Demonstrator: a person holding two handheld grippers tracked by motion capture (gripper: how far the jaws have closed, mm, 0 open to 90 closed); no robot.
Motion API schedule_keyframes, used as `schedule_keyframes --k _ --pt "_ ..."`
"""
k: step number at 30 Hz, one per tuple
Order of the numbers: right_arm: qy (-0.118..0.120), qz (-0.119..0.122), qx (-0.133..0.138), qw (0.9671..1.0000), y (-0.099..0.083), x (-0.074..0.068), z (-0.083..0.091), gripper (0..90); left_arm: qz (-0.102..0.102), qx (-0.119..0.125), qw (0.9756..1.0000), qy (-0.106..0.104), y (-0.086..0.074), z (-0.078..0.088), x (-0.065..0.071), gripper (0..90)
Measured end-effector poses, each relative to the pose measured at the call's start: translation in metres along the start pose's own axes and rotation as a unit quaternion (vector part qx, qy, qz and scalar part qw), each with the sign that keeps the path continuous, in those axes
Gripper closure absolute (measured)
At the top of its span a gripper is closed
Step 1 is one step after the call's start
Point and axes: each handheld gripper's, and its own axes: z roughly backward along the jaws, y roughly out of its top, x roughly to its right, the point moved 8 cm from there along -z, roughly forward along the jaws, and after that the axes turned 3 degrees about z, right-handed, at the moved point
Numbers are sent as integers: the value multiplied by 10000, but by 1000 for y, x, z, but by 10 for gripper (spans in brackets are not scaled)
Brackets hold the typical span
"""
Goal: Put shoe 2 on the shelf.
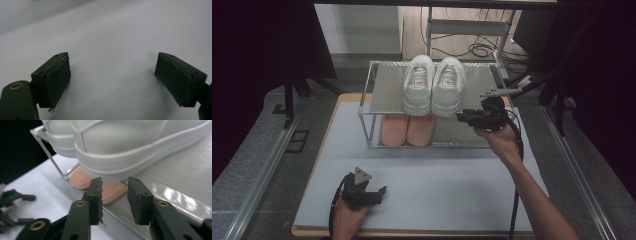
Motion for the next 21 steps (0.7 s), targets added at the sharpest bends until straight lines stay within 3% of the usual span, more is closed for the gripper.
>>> schedule_keyframes --k 3,16,21 --pt "-202 162 18 9997 -9 4 6 580 -8 -2 10000 1 0 0 0 135" --pt "-313 555 -124 9979 -49 12 33 445 -13 -7 10000 -2 0 0 0 135" --pt "-424 734 -382 9957 -72 14 40 367 -9 -3 10000 -3 0 0 0 135"
